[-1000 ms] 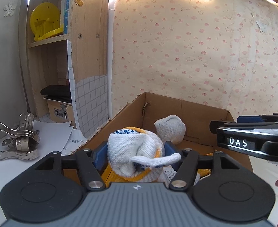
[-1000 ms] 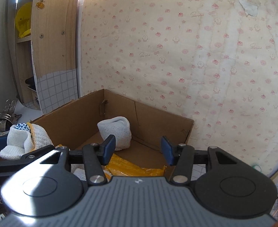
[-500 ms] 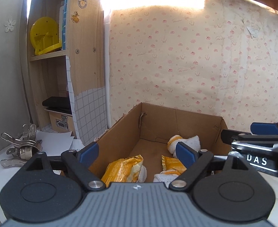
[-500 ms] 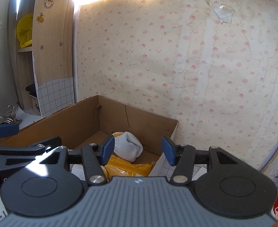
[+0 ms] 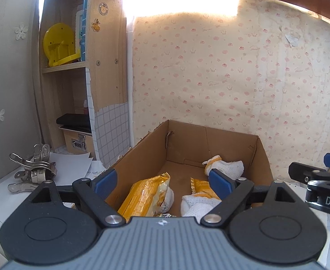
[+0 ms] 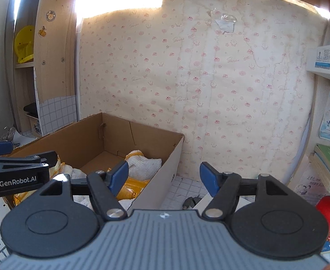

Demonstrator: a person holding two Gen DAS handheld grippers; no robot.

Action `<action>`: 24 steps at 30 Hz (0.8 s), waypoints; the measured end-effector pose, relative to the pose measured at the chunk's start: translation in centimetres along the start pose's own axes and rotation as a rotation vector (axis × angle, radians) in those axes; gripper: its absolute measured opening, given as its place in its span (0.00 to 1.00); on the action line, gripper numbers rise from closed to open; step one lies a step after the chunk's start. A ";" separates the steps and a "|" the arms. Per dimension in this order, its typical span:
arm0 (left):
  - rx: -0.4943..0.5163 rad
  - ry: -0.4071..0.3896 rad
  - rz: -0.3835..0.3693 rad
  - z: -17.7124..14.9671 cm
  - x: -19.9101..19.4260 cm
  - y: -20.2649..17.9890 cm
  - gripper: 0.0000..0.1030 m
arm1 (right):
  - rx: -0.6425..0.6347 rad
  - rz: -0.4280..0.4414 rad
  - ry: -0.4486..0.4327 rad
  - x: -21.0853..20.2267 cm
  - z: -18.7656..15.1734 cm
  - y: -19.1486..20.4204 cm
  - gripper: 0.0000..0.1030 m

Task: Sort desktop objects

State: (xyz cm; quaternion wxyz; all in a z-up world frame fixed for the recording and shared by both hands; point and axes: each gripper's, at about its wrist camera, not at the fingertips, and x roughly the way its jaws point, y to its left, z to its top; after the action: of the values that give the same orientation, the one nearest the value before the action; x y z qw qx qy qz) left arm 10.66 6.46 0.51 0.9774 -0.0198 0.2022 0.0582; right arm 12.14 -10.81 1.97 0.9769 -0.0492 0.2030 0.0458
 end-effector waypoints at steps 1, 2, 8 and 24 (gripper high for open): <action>-0.002 0.000 -0.001 -0.1 -0.2 0.0 0.89 | 0.003 -0.006 -0.004 -0.4 -0.2 0.0 0.67; -0.003 0.000 -0.002 -0.1 -0.3 0.0 0.89 | 0.009 -0.005 -0.005 -0.7 -0.3 -0.1 0.68; 0.009 -0.012 -0.006 -0.2 -1.4 -0.3 0.89 | 0.008 0.002 -0.008 -2.1 -0.9 0.2 0.68; 0.021 -0.034 -0.023 -0.1 -2.9 -0.7 0.89 | 0.026 -0.003 -0.042 -4.6 -1.1 0.0 0.68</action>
State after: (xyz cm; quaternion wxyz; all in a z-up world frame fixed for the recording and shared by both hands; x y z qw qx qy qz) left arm 8.02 5.43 1.60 0.9815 -0.0108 0.1858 0.0450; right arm 7.48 -11.24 2.78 0.9815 -0.0356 0.1831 0.0428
